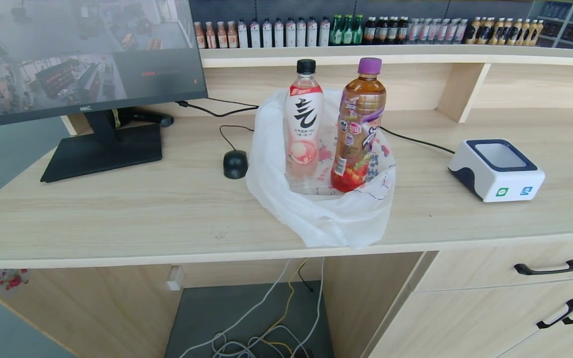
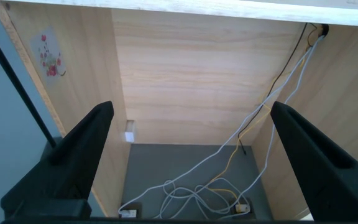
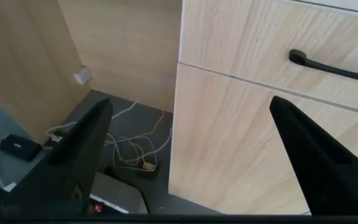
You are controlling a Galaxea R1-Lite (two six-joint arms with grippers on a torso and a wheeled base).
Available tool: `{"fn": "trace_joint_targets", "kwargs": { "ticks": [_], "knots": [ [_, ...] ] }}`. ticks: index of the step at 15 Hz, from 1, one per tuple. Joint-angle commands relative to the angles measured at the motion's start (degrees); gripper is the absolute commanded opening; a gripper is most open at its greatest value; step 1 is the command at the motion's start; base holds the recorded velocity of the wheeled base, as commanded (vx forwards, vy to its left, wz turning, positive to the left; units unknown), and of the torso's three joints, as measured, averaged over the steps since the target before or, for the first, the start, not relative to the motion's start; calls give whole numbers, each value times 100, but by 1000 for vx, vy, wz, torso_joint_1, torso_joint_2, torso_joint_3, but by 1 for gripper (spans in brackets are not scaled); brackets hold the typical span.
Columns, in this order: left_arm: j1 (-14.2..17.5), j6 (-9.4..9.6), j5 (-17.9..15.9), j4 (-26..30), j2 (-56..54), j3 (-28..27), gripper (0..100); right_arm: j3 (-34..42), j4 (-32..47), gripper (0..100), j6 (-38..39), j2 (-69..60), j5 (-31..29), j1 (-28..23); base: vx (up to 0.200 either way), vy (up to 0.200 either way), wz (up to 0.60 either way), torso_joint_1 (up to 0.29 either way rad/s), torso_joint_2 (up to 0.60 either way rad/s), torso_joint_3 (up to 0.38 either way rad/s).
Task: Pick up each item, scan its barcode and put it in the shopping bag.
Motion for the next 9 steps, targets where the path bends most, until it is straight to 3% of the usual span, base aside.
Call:
{"fn": "trace_joint_targets", "kwargs": {
  "ticks": [1, 4, 9],
  "knots": [
    [0, -1, 0, -1, -1, 0, 100, -3, 4, 100, 19, 277, 1, -1148, 0, 0, 0, 0, 0, 0],
    [0, -1, 0, -1, -1, 0, 100, -3, 4, 100, 10, 57, 10, -1895, 0, 0, 0, 0, 0, 0],
    [0, -10, 0, -1, -1, 0, 100, 76, -198, 100, 98, -435, -52, -1983, 0, 0, 0, 0, 0, 0]
  ]
}}
